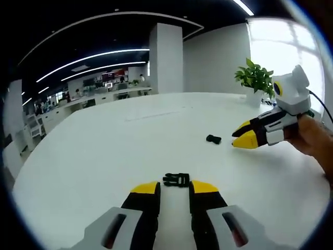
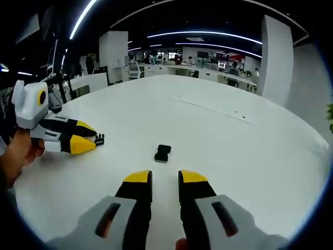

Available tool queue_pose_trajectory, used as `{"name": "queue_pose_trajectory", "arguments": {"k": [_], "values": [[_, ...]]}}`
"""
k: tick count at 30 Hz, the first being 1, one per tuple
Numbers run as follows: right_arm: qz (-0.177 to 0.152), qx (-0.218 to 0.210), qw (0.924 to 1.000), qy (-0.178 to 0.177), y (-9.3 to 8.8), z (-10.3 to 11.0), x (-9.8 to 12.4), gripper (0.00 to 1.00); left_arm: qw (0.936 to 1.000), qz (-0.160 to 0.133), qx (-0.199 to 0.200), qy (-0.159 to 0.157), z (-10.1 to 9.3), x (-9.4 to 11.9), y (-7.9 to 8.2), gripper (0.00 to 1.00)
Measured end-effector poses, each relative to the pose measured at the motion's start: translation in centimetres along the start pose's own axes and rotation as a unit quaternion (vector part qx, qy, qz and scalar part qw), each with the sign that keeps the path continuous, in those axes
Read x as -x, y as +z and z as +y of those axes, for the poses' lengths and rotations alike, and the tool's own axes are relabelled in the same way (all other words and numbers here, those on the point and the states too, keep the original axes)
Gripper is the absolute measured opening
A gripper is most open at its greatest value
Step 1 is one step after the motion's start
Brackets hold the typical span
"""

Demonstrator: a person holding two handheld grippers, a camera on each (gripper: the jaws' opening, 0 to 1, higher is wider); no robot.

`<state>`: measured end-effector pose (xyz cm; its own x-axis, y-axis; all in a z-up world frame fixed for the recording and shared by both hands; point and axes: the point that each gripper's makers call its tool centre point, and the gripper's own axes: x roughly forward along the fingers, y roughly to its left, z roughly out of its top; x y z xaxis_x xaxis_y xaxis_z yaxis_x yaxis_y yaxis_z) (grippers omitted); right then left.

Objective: Snap the two parts of the plastic buckle together until the buckle closes and remains connected.

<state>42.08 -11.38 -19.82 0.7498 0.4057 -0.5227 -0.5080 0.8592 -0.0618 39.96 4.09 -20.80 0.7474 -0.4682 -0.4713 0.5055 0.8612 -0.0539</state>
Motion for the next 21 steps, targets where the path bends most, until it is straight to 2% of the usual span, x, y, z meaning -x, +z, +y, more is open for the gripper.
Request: {"name": "queue_pose_trajectory", "arguments": {"k": [15,21], "values": [[0.003,0.003,1.0,0.0,0.2,0.1,-0.6,0.2,0.9993,0.001,0.018,0.032,2.1,0.4,-0.4,0.18],[0.006,0.002,1.0,0.003,0.1,0.2,-1.5,0.2,0.9994,0.001,0.024,0.023,1.7,0.5,-0.5,0.19]]}}
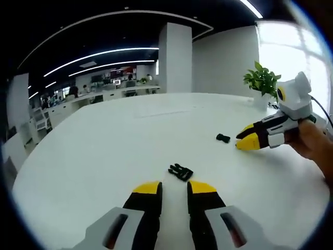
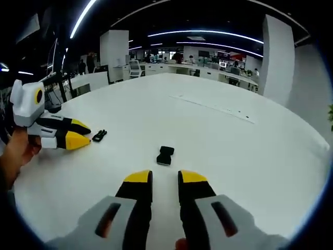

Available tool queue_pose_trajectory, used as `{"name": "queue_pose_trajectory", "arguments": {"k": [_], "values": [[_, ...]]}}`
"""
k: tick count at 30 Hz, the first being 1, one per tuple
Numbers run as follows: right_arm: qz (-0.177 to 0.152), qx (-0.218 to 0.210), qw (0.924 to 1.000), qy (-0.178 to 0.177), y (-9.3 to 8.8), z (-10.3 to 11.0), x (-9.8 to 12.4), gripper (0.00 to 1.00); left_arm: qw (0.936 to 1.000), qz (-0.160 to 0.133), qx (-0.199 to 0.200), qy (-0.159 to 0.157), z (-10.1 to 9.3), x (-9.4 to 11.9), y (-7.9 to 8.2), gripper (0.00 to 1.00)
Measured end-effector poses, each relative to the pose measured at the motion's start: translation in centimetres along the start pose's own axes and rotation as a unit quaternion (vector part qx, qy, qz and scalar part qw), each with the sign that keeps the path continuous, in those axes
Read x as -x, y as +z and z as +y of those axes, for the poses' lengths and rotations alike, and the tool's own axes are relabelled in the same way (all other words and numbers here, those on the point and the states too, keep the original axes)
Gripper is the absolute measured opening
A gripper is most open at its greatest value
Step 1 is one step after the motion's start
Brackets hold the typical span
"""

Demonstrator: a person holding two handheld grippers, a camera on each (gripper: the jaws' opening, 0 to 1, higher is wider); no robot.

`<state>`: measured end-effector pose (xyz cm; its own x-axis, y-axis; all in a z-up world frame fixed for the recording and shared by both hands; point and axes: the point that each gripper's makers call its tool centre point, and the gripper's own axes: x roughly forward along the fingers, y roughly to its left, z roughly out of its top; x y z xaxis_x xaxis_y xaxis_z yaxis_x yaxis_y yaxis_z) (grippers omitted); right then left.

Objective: Snap the two parts of the plastic buckle together until the buckle closes and remains connected.

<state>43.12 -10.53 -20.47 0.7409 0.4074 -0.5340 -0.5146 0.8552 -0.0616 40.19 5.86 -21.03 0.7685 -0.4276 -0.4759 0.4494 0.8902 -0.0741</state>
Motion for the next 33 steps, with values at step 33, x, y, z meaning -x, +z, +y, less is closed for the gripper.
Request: {"name": "queue_pose_trajectory", "arguments": {"k": [33], "values": [[-0.02,-0.008,0.9998,-0.006,0.8,0.9,-1.1,0.21,0.9999,-0.001,-0.012,-0.001,-2.1,-1.1,0.5,0.2]]}}
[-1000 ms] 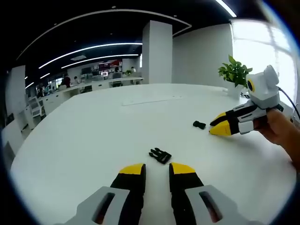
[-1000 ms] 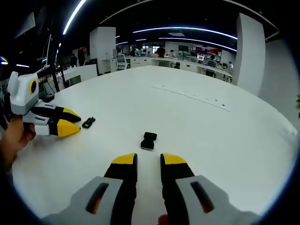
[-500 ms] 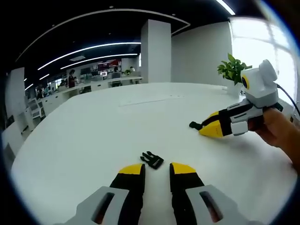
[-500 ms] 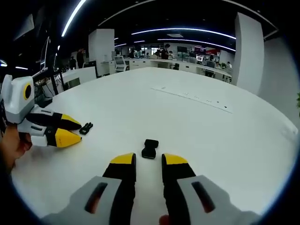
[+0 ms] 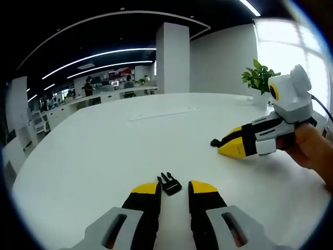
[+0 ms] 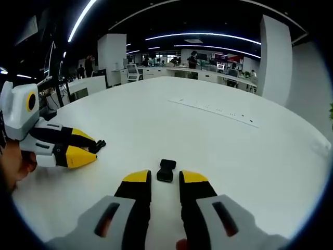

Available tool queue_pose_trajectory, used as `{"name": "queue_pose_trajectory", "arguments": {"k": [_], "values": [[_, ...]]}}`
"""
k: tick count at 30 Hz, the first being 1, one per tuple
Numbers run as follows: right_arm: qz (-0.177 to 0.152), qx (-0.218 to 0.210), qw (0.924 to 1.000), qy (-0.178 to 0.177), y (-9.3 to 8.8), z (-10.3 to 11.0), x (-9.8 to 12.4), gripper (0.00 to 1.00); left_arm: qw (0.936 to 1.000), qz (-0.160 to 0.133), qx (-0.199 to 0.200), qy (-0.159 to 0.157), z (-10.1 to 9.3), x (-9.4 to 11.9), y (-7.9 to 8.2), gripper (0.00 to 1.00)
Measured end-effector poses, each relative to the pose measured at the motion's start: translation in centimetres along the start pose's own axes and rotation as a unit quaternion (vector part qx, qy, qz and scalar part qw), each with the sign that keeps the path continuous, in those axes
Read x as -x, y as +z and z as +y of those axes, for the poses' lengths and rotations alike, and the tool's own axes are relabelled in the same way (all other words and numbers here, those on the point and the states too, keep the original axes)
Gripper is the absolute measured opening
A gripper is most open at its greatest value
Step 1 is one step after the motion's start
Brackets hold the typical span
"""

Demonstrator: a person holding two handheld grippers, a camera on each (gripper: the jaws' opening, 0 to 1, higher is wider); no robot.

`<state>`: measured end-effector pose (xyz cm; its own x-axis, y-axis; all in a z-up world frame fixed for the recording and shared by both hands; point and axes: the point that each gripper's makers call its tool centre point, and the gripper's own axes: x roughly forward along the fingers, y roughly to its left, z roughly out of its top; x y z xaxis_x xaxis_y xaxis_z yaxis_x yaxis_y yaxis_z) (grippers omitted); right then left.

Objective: Snap the two parts of the plastic buckle together until the buckle closes and remains connected.

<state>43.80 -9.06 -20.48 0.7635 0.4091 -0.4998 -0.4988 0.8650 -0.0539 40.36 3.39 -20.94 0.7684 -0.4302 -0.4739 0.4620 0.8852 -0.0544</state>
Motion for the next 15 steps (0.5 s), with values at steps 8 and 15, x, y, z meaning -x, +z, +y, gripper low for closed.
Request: {"name": "queue_pose_trajectory", "arguments": {"k": [8,15], "values": [[-0.005,-0.003,1.0,-0.002,-0.3,0.4,0.7,0.2,0.9999,0.001,0.007,0.008,0.5,-0.1,0.1,0.18],[-0.008,-0.003,1.0,-0.005,-0.4,0.2,1.1,0.18,0.9999,-0.002,0.01,0.013,1.2,0.0,-0.1,0.17]]}}
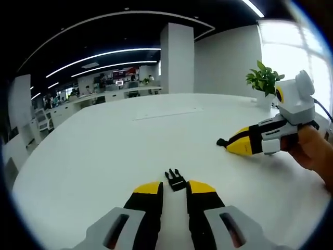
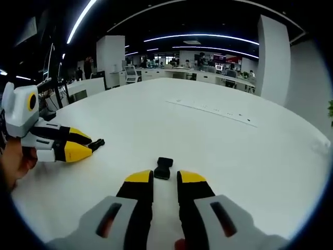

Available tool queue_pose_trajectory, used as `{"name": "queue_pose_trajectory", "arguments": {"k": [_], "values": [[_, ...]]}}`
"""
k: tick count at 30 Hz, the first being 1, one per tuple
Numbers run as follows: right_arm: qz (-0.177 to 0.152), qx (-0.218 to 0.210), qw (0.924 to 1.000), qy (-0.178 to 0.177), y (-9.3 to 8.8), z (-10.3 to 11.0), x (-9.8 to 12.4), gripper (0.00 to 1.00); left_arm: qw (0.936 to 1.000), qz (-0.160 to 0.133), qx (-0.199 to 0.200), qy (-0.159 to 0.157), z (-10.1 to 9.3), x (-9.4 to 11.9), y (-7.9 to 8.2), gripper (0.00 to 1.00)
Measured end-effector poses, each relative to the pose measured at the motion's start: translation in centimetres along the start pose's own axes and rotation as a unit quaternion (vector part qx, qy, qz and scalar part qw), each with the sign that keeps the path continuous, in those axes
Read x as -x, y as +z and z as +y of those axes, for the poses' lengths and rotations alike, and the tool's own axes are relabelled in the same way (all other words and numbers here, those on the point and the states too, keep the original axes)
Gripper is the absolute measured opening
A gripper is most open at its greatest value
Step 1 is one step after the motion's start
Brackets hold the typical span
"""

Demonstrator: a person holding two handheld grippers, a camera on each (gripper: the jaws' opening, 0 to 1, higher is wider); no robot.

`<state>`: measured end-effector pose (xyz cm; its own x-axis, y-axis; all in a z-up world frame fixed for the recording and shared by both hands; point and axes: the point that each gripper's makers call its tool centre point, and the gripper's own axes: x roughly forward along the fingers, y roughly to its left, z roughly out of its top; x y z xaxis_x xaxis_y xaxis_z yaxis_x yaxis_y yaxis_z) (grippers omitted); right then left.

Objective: Snap the two parts of the plastic buckle together until the buckle closes and remains connected.

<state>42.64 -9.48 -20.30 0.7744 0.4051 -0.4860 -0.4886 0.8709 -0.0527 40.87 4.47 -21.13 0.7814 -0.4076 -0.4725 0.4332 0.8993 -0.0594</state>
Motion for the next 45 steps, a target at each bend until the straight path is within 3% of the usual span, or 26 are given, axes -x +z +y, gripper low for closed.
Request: {"name": "queue_pose_trajectory", "arguments": {"k": [22,45], "values": [[-0.006,0.002,1.0,0.003,0.2,0.4,-0.2,0.17,0.9999,-0.005,0.007,0.01,-0.1,-0.3,0.1,0.14],[-0.011,0.003,0.9999,0.005,0.6,-0.6,-1.1,0.13,0.9998,-0.011,0.008,0.011,0.1,0.1,0.1,0.12]]}}
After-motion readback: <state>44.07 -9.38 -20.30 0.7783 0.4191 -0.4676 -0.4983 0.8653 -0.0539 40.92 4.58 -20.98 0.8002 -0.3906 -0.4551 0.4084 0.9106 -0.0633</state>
